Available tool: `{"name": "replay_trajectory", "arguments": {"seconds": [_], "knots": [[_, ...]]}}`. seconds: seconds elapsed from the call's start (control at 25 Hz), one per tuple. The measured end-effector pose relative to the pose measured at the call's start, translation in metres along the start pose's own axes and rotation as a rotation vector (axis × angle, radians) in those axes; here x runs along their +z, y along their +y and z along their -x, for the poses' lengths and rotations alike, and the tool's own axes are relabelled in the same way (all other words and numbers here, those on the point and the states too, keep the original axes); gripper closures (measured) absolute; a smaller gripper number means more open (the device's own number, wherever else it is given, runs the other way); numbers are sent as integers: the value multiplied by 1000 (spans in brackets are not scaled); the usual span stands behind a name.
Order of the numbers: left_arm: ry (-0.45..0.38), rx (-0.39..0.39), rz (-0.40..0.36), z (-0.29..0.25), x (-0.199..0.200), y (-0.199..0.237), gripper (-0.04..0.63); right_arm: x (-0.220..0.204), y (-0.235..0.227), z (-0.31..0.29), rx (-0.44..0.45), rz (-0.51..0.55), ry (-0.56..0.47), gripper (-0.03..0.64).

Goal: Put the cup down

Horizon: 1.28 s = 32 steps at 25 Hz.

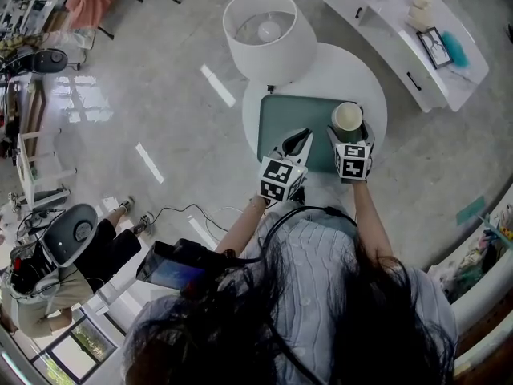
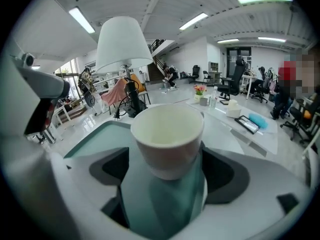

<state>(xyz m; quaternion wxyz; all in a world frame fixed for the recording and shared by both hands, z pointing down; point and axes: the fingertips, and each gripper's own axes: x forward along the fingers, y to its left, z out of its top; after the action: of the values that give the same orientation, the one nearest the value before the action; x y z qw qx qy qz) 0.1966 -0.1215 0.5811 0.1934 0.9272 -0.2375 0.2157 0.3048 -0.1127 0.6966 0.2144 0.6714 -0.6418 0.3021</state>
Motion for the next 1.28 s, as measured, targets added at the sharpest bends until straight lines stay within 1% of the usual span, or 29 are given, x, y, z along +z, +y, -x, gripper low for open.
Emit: {"name": "replay_trajectory", "arguments": {"seconds": [0.2, 0.32, 0.4, 0.6, 0.76, 0.96, 1.16, 1.28], "knots": [[-13, -2, -9, 8, -1, -3, 577, -14, 4, 16, 1, -27, 17, 193], [-24, -6, -16, 15, -2, -8, 578, -23, 1, 28, -26, -49, 34, 195], [-32, -8, -23, 20, -2, -11, 578, -24, 2, 37, -32, -64, 26, 195], [-50, -18, -42, 32, -3, -20, 577, -13, 11, 58, -16, -85, -33, 195], [-65, -20, -59, 40, 0, -25, 577, 0, 22, 71, 26, -96, -71, 195], [-83, -7, -77, 57, -1, -30, 578, 16, 39, 95, 65, -100, -142, 197], [-100, -8, -91, 84, -5, -35, 577, 27, 67, 119, 110, -122, -206, 199], [-125, -2, -109, 104, -7, -39, 577, 30, 88, 136, 132, -125, -244, 205]]}}
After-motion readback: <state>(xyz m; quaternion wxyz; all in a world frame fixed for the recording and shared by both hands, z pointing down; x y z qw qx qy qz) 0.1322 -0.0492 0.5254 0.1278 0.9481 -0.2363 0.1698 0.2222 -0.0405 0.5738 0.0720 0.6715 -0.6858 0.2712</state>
